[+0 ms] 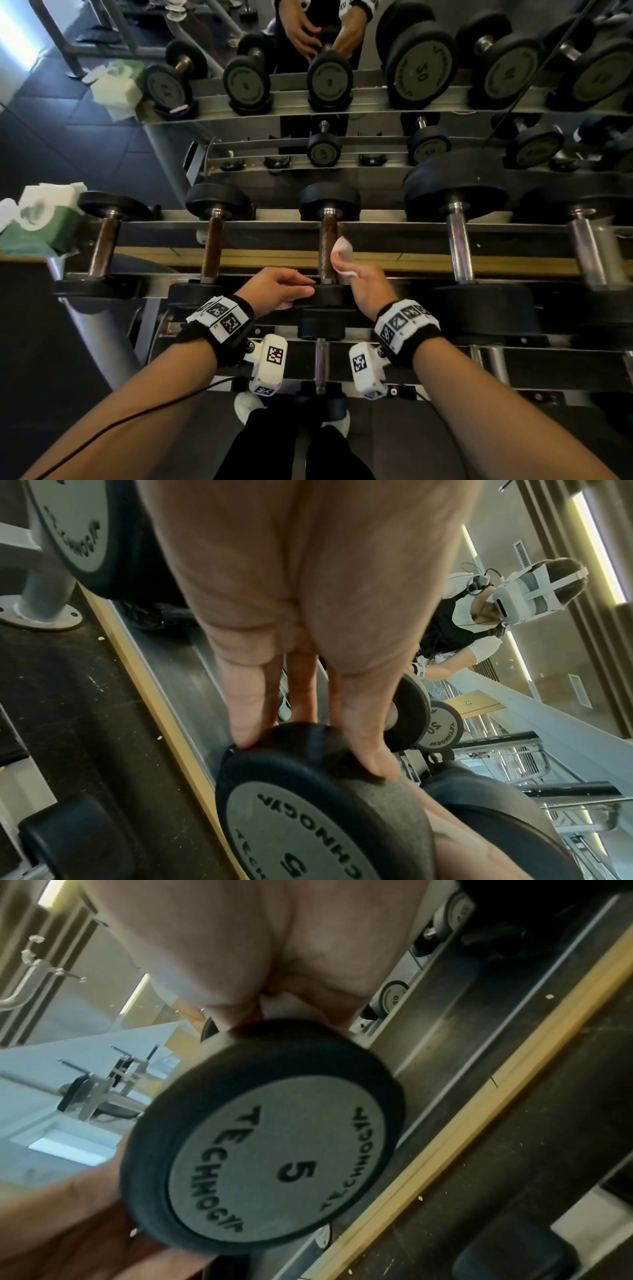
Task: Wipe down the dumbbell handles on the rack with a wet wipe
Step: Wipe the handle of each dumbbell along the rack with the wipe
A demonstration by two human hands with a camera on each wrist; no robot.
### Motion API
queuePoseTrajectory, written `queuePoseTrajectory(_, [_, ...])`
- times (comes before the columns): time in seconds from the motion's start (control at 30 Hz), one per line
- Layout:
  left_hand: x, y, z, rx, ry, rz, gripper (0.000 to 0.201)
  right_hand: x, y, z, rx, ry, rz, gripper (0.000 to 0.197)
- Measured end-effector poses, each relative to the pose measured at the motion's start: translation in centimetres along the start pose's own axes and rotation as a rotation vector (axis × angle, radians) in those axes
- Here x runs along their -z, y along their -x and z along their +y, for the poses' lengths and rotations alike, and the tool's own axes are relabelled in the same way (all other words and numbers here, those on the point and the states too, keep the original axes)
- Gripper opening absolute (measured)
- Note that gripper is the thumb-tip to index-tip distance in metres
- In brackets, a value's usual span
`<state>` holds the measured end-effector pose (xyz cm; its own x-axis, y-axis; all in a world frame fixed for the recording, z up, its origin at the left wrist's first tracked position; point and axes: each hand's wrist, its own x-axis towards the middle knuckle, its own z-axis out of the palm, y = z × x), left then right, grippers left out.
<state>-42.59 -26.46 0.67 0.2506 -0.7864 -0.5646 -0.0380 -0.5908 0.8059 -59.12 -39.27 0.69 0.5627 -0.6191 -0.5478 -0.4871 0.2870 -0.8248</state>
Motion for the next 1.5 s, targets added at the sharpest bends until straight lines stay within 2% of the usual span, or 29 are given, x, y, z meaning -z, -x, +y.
queuePoseTrajectory(0.07, [-0.1,0.1,0.0,-0.001,0.0,0.002,0.016,0.8,0.1,0.4,0.097,0.144,-0.003,0.037])
queuePoseTrajectory(0.17, [-0.3,0.3,0.0,-0.017,0.031,0.004,0.015,1.7,-1.1,-0.7,0.184,0.114,0.092,0.024])
queuePoseTrajectory(0.23, [-0.4,0.5,-0.1,-0.021,0.051,0.012,0.016,1.5,-1.9,-1.5,0.206,0.115,0.112,0.033])
queuePoseTrajectory(0.33, [-0.5,0.5,-0.1,-0.02,0.037,0.026,0.016,-0.4,-1.8,-1.5,-0.027,-0.104,0.008,0.059])
queuePoseTrajectory(0.37, [-0.6,0.5,-0.1,-0.021,0.033,0.03,0.016,-0.9,-1.3,-1.3,-0.061,-0.108,0.005,0.064])
queuePoseTrajectory(0.43, [-0.6,0.6,-0.3,-0.029,0.033,0.032,0.017,-0.9,0.0,-0.4,0.006,0.015,0.005,0.066])
queuePoseTrajectory(0.57, [-0.6,0.7,-0.4,-0.042,0.027,0.038,0.018,0.9,0.5,0.6,0.264,0.372,-0.046,0.031])
queuePoseTrajectory(0.63, [-0.7,0.9,-0.5,-0.043,0.048,0.037,0.019,1.6,0.0,-0.1,0.28,0.345,-0.024,0.028])
queuePoseTrajectory(0.73, [-0.9,1.0,-0.6,-0.052,0.078,0.045,0.019,2.1,-0.3,-0.5,0.325,0.207,0.102,0.029])
queuePoseTrajectory(0.83, [-1.1,1.1,-0.6,-0.054,0.091,0.054,0.019,1.0,0.3,0.4,0.234,0.171,0.005,0.031])
queuePoseTrajectory(0.9, [-1.2,1.1,-0.5,-0.055,0.099,0.062,0.02,0.3,0.8,1.0,0.187,0.235,-0.01,0.043])
queuePoseTrajectory(1.0, [-1.3,1.2,-0.7,-0.06,0.102,0.079,0.022,0.9,1.1,1.2,0.314,0.391,0.011,0.035])
queuePoseTrajectory(1.1, [-1.6,1.4,-0.9,-0.07,0.14,0.095,0.022,2.1,0.5,0.0,0.266,0.467,-0.044,0.029])
queuePoseTrajectory(1.17, [-1.7,1.5,-1.1,-0.082,0.161,0.11,0.021,2.8,-0.7,-1.4,0.247,0.471,0.047,0.027])
queuePoseTrajectory(1.23, [-1.9,1.6,-1.4,-0.096,0.181,0.124,0.021,3.4,-1.7,-2.7,0.3,0.558,0.222,0.023])
queuePoseTrajectory(1.27, [-1.9,1.6,-1.5,-0.102,0.194,0.133,0.021,3.4,-2.1,-3.0,0.354,0.525,0.262,0.025])
queuePoseTrajectory(1.3, [-2.0,1.6,-1.6,-0.101,0.206,0.144,0.021,3.3,-2.3,-3.3,0.391,0.453,0.237,0.029])
queuePoseTrajectory(1.37, [-2.0,1.5,-1.7,-0.086,0.236,0.169,0.021,2.6,-2.8,-3.7,0.364,0.43,0.068,0.035])
queuePoseTrajectory(1.43, [-2.1,1.4,-1.8,-0.075,0.258,0.18,0.021,1.7,-3.3,-3.7,0.286,0.672,-0.138,0.041])
queuePoseTrajectory(1.5, [-2.2,1.2,-1.9,-0.073,0.263,0.188,0.02,1.4,-3.2,-3.6,0.362,1.049,-0.245,0.05])
